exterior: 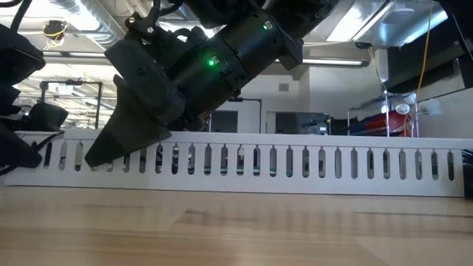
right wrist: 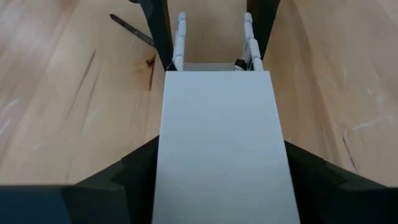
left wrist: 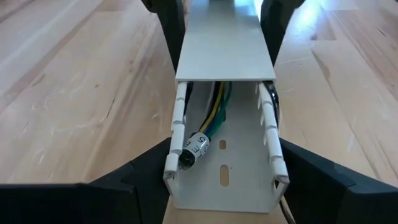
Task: Ziptie cables
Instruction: Close the white cable duct lid
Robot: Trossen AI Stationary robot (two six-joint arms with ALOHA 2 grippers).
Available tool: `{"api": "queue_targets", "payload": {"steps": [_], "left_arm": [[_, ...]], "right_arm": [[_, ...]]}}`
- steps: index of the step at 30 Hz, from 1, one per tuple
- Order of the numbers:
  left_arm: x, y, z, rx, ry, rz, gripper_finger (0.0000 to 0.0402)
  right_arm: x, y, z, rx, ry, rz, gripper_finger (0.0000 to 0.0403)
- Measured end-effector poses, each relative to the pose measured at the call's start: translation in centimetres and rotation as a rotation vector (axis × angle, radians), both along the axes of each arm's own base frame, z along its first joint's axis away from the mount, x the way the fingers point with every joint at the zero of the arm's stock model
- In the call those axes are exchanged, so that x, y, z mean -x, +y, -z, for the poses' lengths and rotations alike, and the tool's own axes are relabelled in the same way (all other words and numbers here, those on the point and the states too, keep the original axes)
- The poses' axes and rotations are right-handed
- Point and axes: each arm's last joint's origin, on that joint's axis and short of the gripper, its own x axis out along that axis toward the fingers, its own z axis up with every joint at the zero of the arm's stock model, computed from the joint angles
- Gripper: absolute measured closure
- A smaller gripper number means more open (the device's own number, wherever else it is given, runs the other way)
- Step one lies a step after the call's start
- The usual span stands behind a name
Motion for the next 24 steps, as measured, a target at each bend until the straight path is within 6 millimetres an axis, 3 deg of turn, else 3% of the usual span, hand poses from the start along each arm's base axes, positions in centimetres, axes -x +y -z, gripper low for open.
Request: {"api": "queue_targets", "payload": {"steps": [6,24], "left_arm": [[0.0,0.0,0.1,-0.005,0.007,0.001,0.0163],[-0.1,0.4,0.2,-0.017,0.019,-0.009,0.0164]], "right_arm": [[0.3,-0.1,-0.7,-0.005,0.027,-0.017,0.0190],[-0.3,-1.1,-0.8,-0.062,-0.021,-0.020,0.0198]]}}
